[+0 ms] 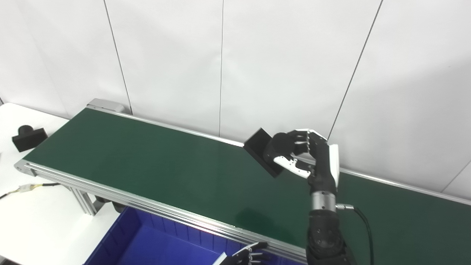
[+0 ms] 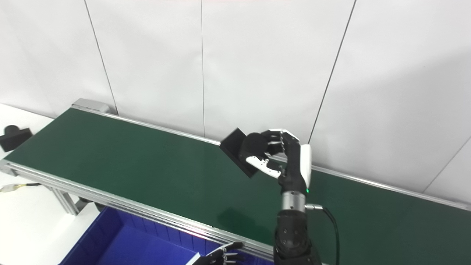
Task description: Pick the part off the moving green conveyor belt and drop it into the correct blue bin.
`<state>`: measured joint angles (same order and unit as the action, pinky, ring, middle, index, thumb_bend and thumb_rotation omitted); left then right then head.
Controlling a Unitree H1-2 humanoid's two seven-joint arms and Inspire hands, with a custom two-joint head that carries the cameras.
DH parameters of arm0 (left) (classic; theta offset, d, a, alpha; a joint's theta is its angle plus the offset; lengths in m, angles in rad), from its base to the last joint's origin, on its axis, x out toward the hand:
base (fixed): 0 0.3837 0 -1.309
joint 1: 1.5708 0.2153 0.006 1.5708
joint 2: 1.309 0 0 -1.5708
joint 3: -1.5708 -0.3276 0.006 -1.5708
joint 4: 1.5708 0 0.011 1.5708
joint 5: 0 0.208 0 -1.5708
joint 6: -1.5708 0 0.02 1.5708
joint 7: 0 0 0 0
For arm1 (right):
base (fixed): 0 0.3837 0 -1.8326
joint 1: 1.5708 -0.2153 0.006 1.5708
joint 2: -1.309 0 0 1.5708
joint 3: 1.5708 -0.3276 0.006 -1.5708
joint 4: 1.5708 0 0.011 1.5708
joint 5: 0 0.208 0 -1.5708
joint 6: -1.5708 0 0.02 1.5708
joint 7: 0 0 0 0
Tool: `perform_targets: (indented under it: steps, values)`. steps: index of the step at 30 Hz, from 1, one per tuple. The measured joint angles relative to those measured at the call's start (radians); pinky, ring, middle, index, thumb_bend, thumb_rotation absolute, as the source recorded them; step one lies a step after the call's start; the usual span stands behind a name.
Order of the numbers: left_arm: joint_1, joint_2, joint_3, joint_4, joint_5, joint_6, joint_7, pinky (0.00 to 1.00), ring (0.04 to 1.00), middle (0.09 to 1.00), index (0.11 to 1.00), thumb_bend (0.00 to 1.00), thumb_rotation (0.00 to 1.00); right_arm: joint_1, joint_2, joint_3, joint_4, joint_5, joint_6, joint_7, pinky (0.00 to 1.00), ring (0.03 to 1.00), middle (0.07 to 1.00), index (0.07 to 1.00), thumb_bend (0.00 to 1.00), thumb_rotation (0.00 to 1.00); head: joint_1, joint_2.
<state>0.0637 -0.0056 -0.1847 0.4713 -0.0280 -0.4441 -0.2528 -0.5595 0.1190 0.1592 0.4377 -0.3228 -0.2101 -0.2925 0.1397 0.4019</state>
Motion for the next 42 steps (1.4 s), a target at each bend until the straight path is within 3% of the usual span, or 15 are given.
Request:
perform_targets:
  steps: [2, 11, 14, 18, 19, 22, 33, 35, 40, 42]
  values:
    - [-0.003, 0.001, 0.003, 0.003, 0.0, 0.0, 0.0, 0.64, 0.768, 0.816, 0.91, 1.0, 0.34, 0.003, -0.013, -0.011, -0.015, 0.003, 0.012, 0.008, 0.39, 0.428, 0.481, 0.524, 0.51, 0.0, 0.0, 0.0]
    - [-0.01, 0.002, 0.021, 0.015, -0.004, 0.0, -0.017, 0.62, 0.765, 0.82, 0.919, 1.0, 0.34, 0.127, -0.103, -0.065, -0.3, 0.001, 0.134, 0.071, 0.33, 0.407, 0.469, 0.541, 0.51, 0.0, -0.074, 0.028]
    - [-0.012, 0.003, 0.029, 0.015, -0.012, 0.0, -0.031, 0.63, 0.77, 0.824, 0.935, 1.0, 0.34, 0.158, -0.123, -0.088, -0.375, 0.002, 0.185, 0.095, 0.29, 0.39, 0.46, 0.547, 0.51, 0.0, -0.129, 0.061]
    - [-0.012, 0.004, 0.036, 0.014, -0.023, 0.0, -0.045, 0.64, 0.779, 0.837, 0.939, 1.0, 0.36, 0.194, -0.145, -0.095, -0.476, -0.004, 0.23, 0.122, 0.27, 0.382, 0.46, 0.552, 0.51, 0.0, -0.132, 0.064]
    - [-0.014, 0.006, 0.037, 0.009, -0.022, 0.0, -0.045, 0.64, 0.781, 0.841, 0.94, 1.0, 0.37, 0.206, -0.15, -0.098, -0.508, -0.007, 0.258, 0.134, 0.27, 0.38, 0.46, 0.553, 0.51, 0.0, -0.179, 0.099]
    - [-0.012, 0.019, 0.038, -0.005, -0.022, 0.0, -0.05, 0.66, 0.79, 0.849, 0.943, 0.99, 0.38, 0.27, -0.163, -0.099, -0.632, -0.012, 0.303, 0.167, 0.27, 0.379, 0.459, 0.553, 0.51, 0.0, -0.216, 0.118]
    - [-0.011, 0.052, 0.064, -0.006, -0.048, 0.0, -0.088, 0.7, 0.789, 0.837, 0.922, 0.97, 0.39, 0.431, -0.137, -0.104, -0.805, -0.008, 0.37, 0.199, 0.33, 0.402, 0.471, 0.542, 0.51, 0.0, -0.284, 0.167]
    - [-0.013, 0.057, 0.07, -0.008, -0.049, 0.0, -0.099, 0.7, 0.79, 0.837, 0.917, 0.97, 0.39, 0.449, -0.125, -0.104, -0.821, -0.009, 0.387, 0.199, 0.32, 0.401, 0.473, 0.542, 0.51, 0.0, -0.319, 0.219]
    - [-0.013, 0.066, 0.085, -0.024, -0.07, 0.0, -0.107, 0.69, 0.778, 0.827, 0.905, 0.98, 0.39, 0.545, -0.086, -0.091, -0.892, -0.026, 0.402, 0.199, 0.3, 0.391, 0.46, 0.545, 0.51, 0.0, -0.342, 0.268]
    - [-0.015, 0.074, 0.086, -0.037, -0.071, 0.0, -0.113, 0.69, 0.777, 0.826, 0.905, 0.98, 0.39, 0.568, -0.077, -0.087, -0.9, -0.03, 0.402, 0.199, 0.3, 0.39, 0.46, 0.546, 0.51, 0.0, -0.342, 0.268]
